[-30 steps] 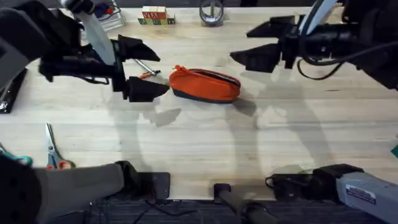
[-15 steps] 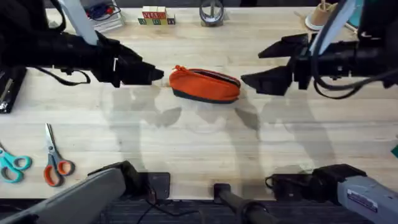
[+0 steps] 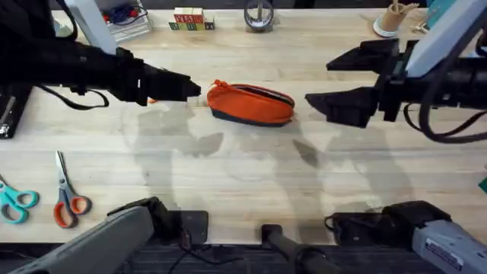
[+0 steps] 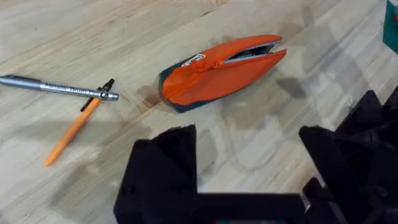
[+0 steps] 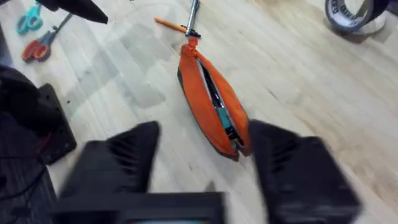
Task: Unzip the bag, pick up the pens from the table one at a time and place them inside, then zip the bag closed.
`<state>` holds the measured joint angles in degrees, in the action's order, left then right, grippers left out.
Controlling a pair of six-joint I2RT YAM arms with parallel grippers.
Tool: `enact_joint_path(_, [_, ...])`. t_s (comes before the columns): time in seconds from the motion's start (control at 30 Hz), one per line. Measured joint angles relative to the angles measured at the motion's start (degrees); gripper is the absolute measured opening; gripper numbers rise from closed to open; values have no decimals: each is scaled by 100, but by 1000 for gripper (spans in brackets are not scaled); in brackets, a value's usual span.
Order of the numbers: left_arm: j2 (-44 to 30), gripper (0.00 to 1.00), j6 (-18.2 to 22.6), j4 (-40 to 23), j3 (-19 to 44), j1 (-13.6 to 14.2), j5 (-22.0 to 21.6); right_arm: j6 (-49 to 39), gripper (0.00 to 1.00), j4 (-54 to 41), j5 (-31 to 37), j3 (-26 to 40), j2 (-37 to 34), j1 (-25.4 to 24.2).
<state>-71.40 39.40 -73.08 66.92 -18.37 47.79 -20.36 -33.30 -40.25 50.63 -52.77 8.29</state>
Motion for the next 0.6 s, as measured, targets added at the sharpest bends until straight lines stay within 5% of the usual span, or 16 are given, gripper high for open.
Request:
enact_joint_path(0.2, [0,993,-20,0,0,0,-7,-26,64,-24,0,0,4,0])
enact_joint_path(0.6, [0,993,-42,0,0,0,-9,-991,30,-22,4,0,4,0])
